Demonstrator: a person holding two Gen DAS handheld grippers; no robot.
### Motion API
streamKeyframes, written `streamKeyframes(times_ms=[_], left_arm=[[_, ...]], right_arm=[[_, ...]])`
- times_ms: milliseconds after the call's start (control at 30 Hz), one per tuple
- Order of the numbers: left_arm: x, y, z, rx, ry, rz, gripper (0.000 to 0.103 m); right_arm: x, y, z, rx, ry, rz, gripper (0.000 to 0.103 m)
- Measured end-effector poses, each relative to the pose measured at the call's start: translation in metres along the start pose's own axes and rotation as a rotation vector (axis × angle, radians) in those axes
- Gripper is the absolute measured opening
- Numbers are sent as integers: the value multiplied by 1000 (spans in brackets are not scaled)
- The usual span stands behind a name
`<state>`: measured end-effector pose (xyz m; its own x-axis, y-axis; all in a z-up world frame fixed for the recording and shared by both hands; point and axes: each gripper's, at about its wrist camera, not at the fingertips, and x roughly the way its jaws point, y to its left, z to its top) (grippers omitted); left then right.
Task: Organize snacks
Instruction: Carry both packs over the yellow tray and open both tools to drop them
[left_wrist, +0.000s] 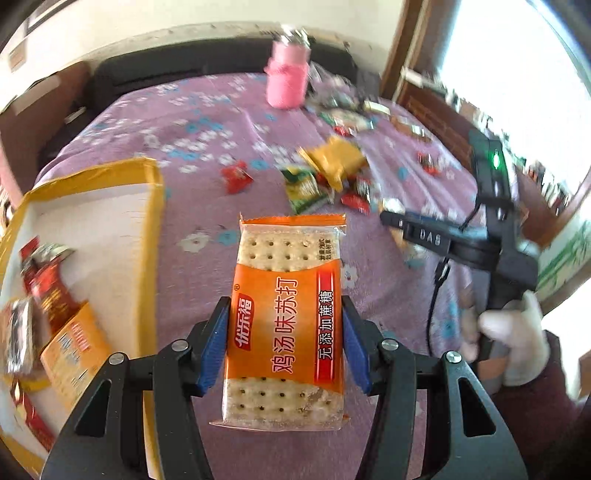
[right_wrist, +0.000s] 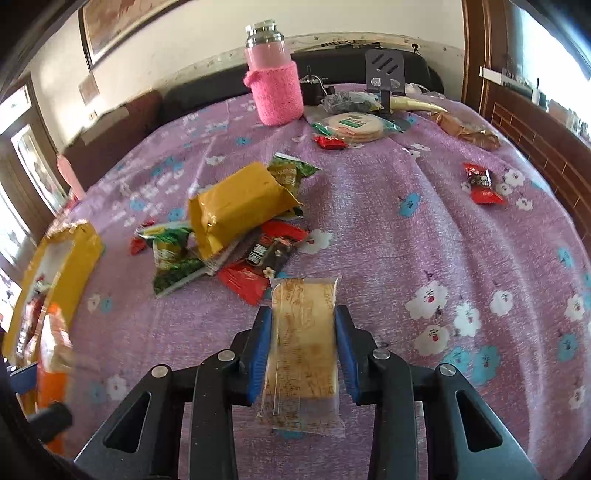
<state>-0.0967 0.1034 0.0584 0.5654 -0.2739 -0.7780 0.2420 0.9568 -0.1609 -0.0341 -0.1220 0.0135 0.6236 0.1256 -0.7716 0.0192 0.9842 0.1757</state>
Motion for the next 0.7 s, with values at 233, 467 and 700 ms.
streamKeyframes(times_ms=[233, 467, 700], left_arm=[[-56, 61, -13, -149, -105, 19, 55], [-99, 125, -11, -216, -181, 159, 55], [-125, 173, -2, -251, -221, 264, 55]], right_arm=[[-32, 16, -4, 2, -96, 109, 35], [-69, 69, 6, -49, -110, 246, 35], [-86, 153, 34, -143, -76, 398, 34]])
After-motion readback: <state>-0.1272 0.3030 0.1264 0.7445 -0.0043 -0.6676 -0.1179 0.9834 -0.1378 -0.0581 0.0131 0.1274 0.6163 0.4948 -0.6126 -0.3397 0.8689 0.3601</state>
